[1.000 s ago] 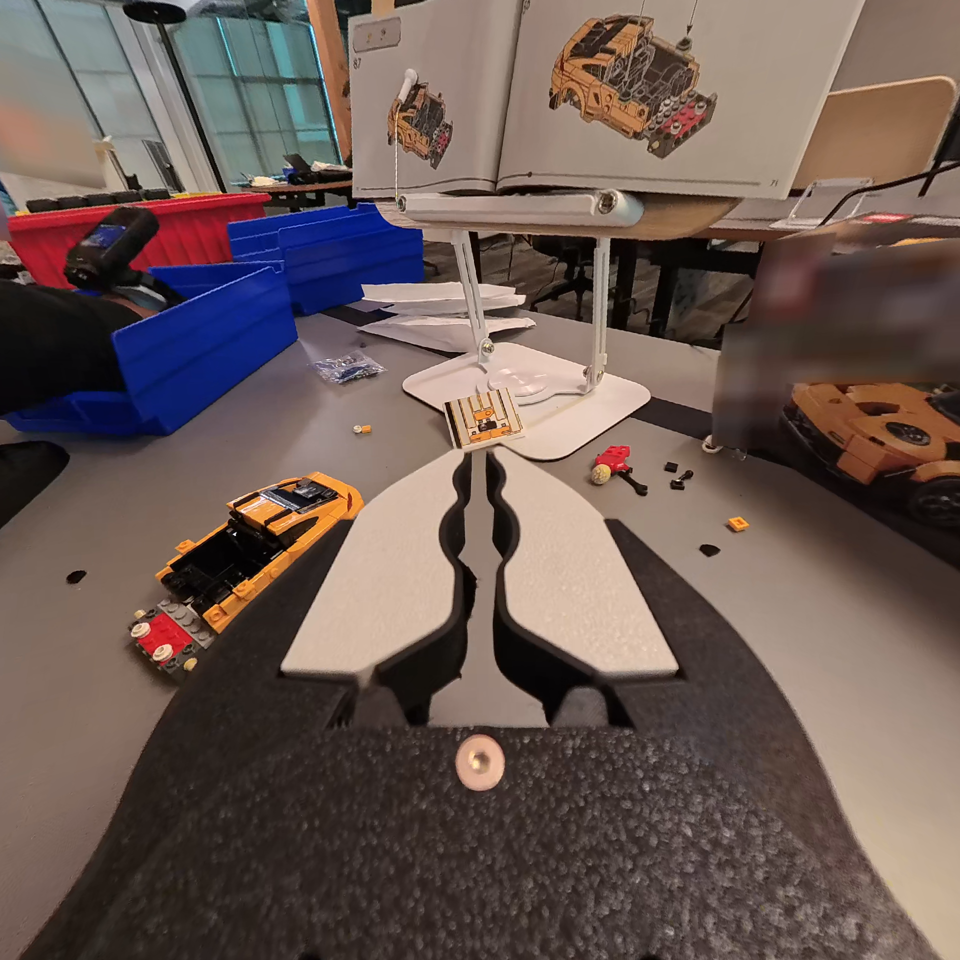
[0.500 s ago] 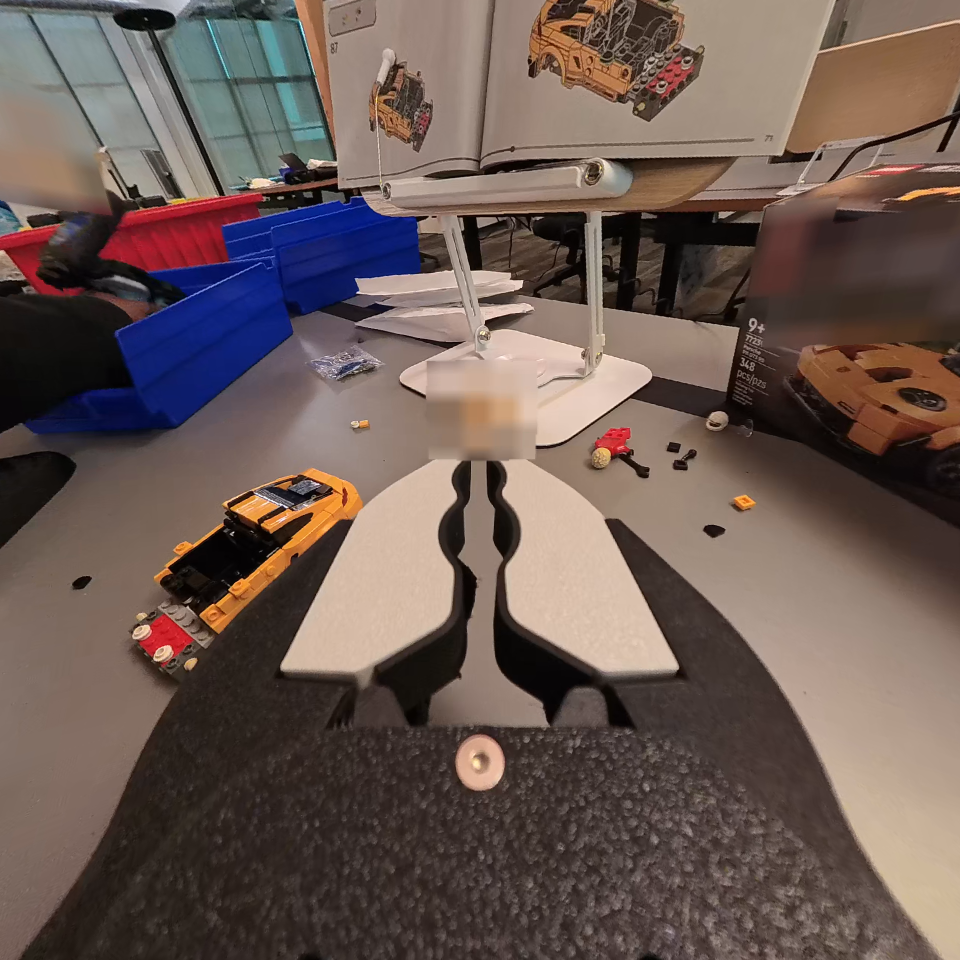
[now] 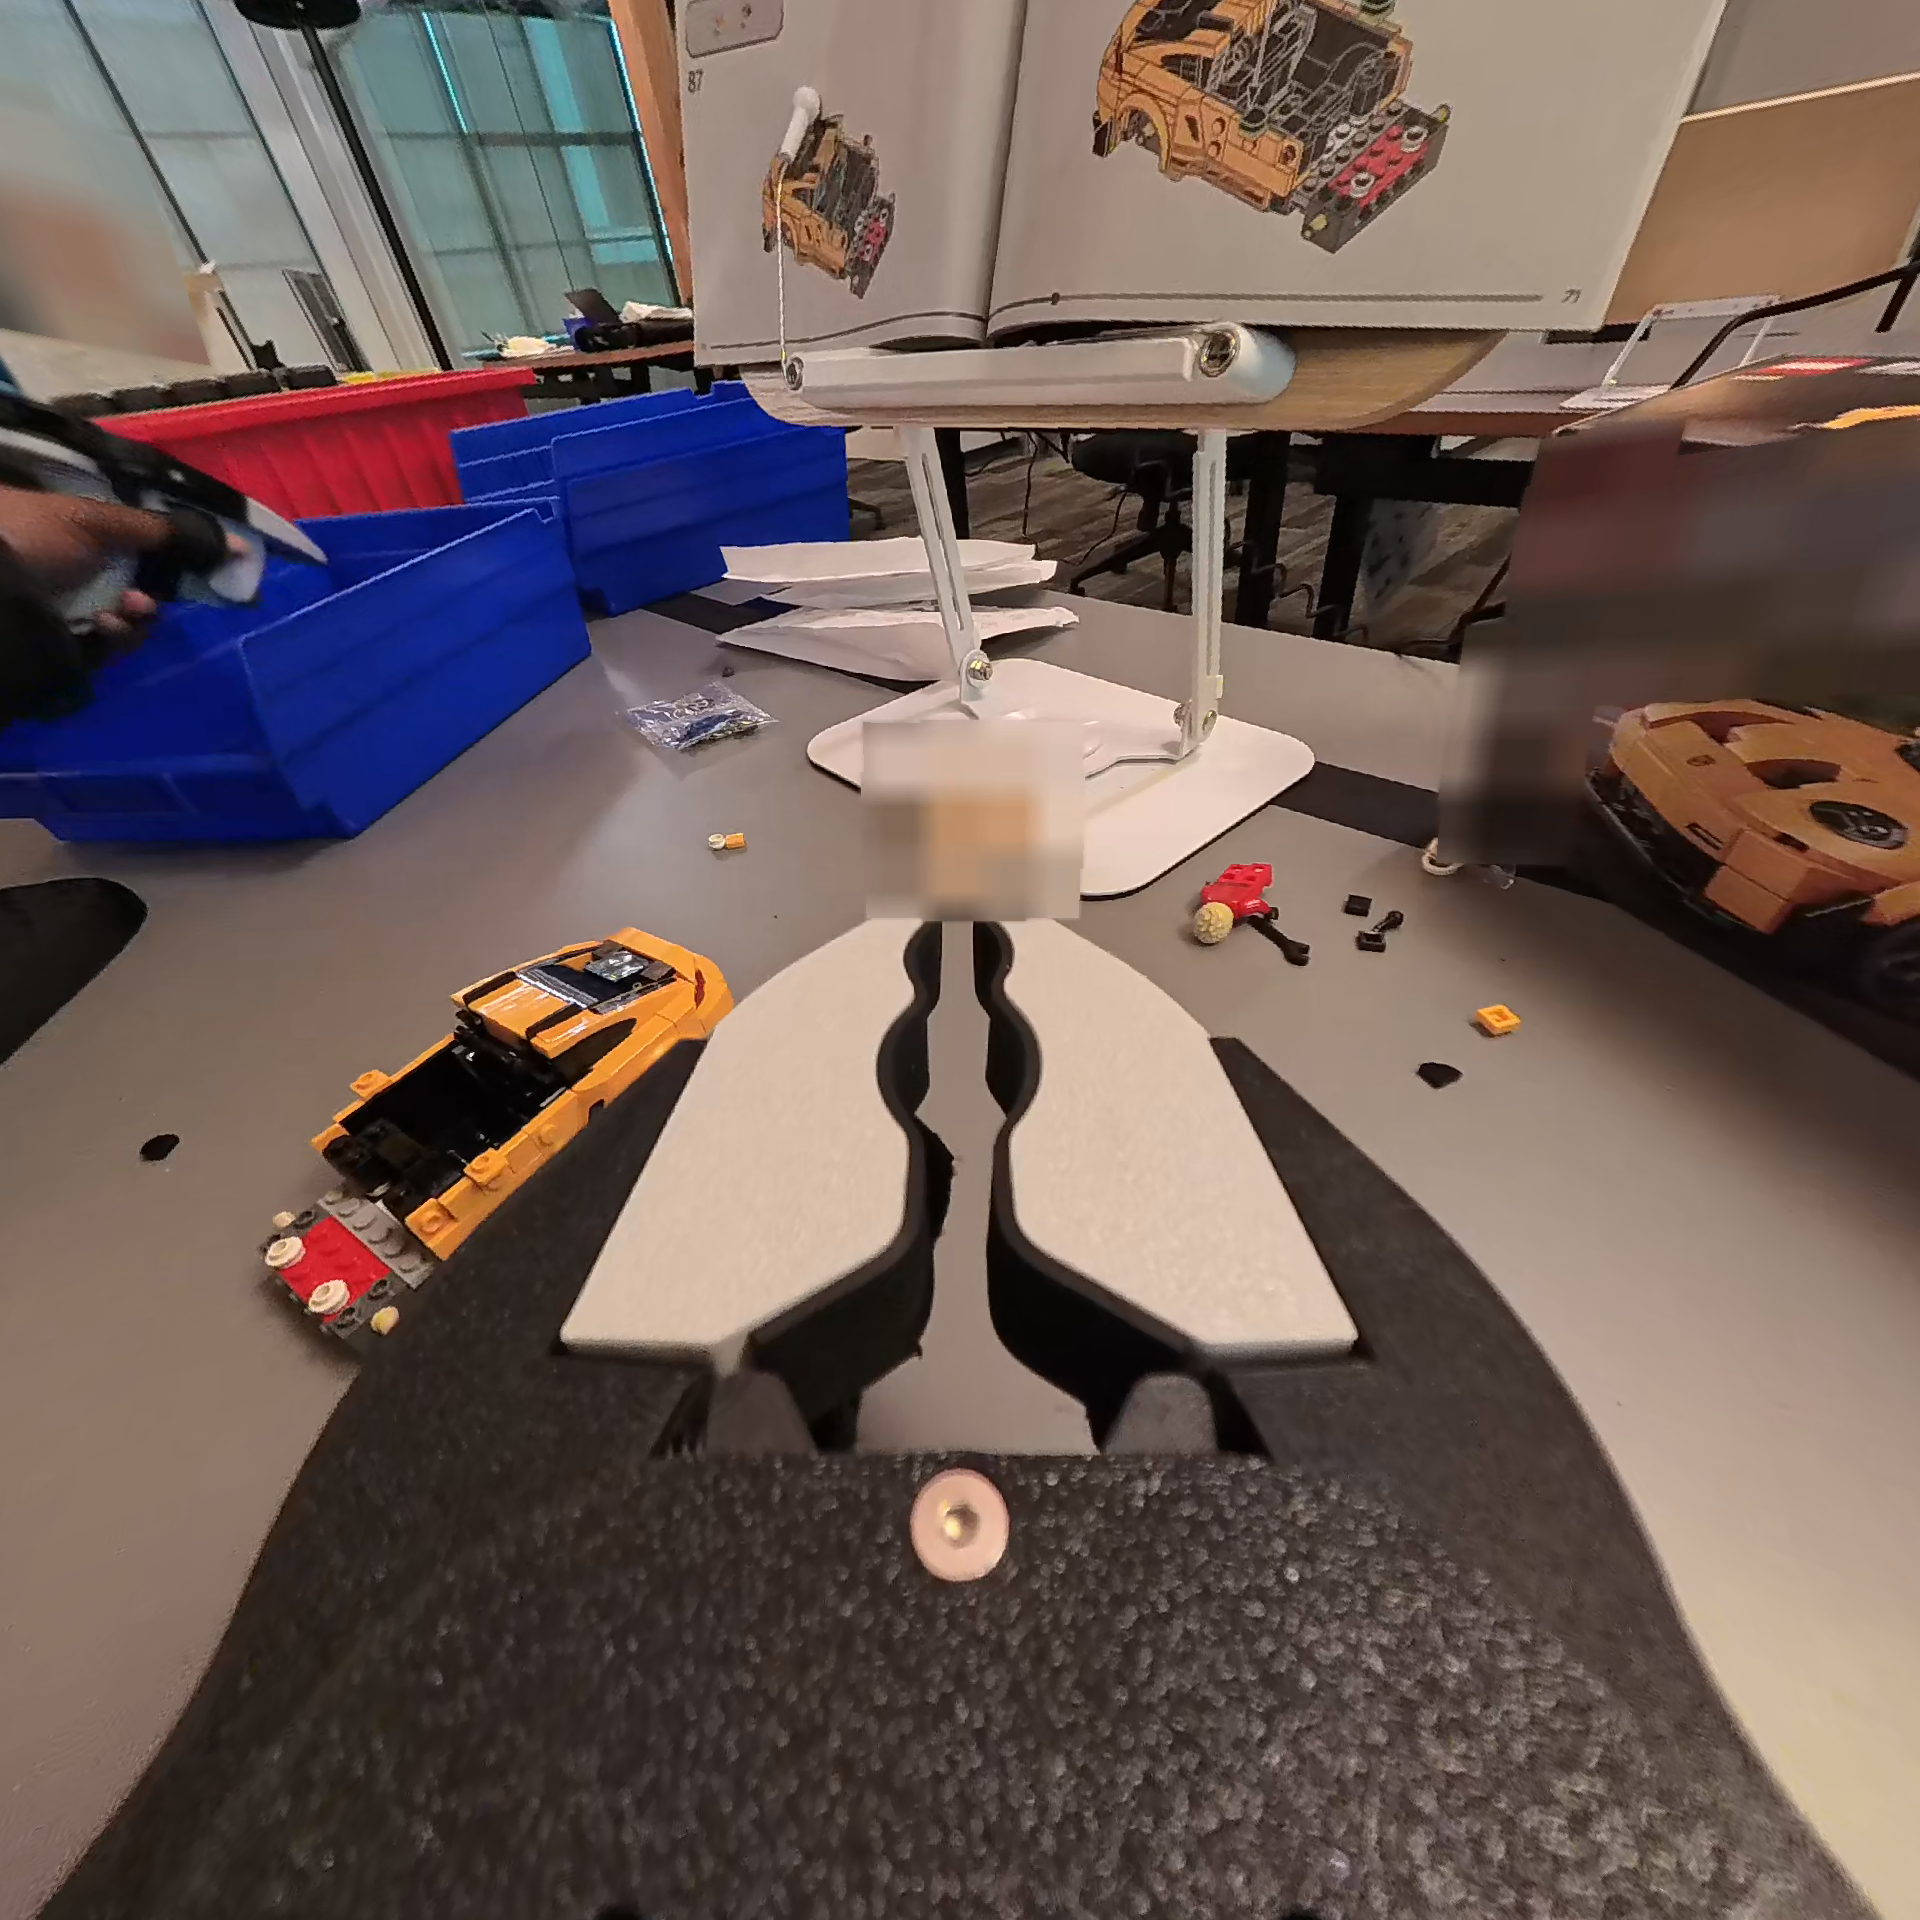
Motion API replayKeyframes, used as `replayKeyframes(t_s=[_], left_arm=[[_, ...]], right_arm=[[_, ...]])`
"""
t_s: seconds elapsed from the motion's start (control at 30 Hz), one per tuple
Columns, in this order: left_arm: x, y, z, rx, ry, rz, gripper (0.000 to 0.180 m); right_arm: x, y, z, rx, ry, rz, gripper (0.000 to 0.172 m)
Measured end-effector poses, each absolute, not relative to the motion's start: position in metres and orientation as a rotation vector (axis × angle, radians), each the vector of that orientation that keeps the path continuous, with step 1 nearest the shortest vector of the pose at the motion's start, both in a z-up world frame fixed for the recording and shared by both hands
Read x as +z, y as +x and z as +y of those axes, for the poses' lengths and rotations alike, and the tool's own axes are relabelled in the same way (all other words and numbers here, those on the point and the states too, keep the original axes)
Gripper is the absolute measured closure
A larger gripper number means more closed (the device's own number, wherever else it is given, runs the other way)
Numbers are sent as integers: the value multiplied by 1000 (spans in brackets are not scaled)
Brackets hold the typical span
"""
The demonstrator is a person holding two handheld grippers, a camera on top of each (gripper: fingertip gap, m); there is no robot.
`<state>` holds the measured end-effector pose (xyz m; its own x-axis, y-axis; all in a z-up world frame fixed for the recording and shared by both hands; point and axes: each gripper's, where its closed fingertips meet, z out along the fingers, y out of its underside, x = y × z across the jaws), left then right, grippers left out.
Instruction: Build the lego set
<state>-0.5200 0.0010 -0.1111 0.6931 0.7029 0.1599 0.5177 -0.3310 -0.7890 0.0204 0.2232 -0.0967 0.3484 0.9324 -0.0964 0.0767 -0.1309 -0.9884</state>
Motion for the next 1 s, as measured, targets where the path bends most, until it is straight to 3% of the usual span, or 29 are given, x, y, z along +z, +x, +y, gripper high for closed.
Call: replayKeyframes(t_s=[0.07, 0.13, 0.5, 0.73, 0.87, 1.0], left_arm=[[-136, -534, 4, 343, -2077, -1007, 180], [-154, -550, 5, 402, -2102, -1097, 168], [-195, -607, -16, 715, -2091, -1371, 147], [-197, -636, -24, 663, -1983, -1477, 149], [-198, -658, -30, 700, -2015, -1437, 164], [-198, -671, -31, 734, -2078, -1347, 165]], right_arm=[[-99, 20, 223, 976, -1519, -961, 166], [-99, 20, 223, 980, -1520, -957, 166], [-99, 21, 224, 1013, -1530, -939, 166], [-101, 21, 226, 1072, -1561, -911, 165], [-104, 22, 229, 1080, -1576, -901, 165], [-106, 23, 231, 1105, -1594, -886, 165]])
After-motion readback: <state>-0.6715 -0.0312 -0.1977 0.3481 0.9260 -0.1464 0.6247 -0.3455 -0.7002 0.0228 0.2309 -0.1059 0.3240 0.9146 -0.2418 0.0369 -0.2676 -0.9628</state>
